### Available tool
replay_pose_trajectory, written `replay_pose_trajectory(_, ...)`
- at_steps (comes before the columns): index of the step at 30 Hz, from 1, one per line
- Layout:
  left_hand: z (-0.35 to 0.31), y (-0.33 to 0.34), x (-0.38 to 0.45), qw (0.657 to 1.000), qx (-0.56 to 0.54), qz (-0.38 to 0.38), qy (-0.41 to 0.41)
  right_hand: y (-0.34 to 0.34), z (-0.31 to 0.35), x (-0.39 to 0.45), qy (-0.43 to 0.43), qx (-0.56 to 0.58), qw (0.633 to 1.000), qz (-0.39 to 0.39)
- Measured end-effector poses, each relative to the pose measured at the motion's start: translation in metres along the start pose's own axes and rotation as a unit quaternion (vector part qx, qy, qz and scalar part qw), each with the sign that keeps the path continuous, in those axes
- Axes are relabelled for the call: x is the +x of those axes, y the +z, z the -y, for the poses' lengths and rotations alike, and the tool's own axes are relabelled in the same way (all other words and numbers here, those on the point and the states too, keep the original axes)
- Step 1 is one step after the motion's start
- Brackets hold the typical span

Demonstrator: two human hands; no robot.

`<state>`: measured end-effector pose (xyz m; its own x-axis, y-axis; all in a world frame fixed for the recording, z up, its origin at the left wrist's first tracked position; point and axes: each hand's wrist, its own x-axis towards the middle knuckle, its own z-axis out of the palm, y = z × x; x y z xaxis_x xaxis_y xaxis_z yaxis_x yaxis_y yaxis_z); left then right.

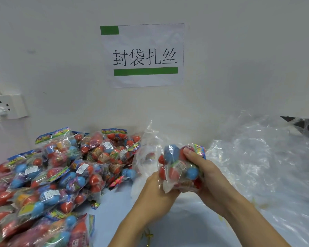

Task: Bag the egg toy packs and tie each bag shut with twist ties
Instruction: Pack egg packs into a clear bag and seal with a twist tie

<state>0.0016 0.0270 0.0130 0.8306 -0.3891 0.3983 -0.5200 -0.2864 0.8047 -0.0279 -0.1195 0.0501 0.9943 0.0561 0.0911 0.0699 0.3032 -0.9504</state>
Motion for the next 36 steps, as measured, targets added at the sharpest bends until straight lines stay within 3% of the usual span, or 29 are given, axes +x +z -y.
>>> replay_pose_trajectory(4,-0.002,0.001,-0.001,0.999,-0.035,-0.023,-0.017,0.005,-0.001,0.002,-0.003,0.029,0.999,-0.033)
replay_pose_trajectory(9,-0.007,-0.001,-0.002,0.99,-0.137,0.007,-0.019,0.002,0.001,0.001,0.008,0.053,0.998,-0.034)
replay_pose_trajectory(11,-0.006,-0.005,0.0,0.984,-0.165,0.002,-0.064,-0.004,0.002,0.002,0.007,0.04,0.998,-0.057)
replay_pose_trajectory(15,0.0,-0.012,0.001,0.983,-0.112,-0.061,-0.128,-0.018,0.002,0.005,0.009,0.037,0.995,-0.089)
replay_pose_trajectory(20,0.002,-0.011,0.005,0.977,-0.14,-0.098,-0.124,-0.015,0.003,0.0,0.009,0.015,1.0,0.015)
replay_pose_trajectory(22,-0.001,-0.011,0.005,0.963,-0.217,-0.074,-0.142,-0.011,0.001,-0.002,0.018,0.002,0.998,0.063)
replay_pose_trajectory(24,-0.005,-0.011,0.003,0.927,-0.333,-0.047,-0.165,-0.009,-0.001,-0.001,0.033,-0.015,0.996,0.085)
replay_pose_trajectory(26,-0.006,-0.013,0.003,0.875,-0.444,-0.02,-0.191,-0.009,-0.003,0.0,0.039,-0.04,0.995,0.084)
replay_pose_trajectory(28,-0.004,-0.015,0.004,0.852,-0.482,0.019,-0.201,-0.009,-0.004,0.001,0.033,-0.06,0.996,0.061)
replay_pose_trajectory(29,-0.005,-0.015,0.004,0.857,-0.472,0.022,-0.207,-0.009,-0.005,0.002,0.024,-0.064,0.997,0.044)
replay_pose_trajectory(31,-0.006,-0.011,0.004,0.897,-0.392,-0.007,-0.206,-0.009,-0.006,0.004,-0.001,-0.056,0.998,0.005)
replay_pose_trajectory(34,-0.007,-0.008,0.005,0.954,-0.256,-0.069,-0.137,-0.012,-0.006,0.006,-0.025,-0.031,0.997,-0.068)
replay_pose_trajectory(36,-0.005,-0.009,0.005,0.967,-0.205,-0.121,-0.09,-0.015,-0.006,0.007,-0.029,-0.016,0.994,-0.108)
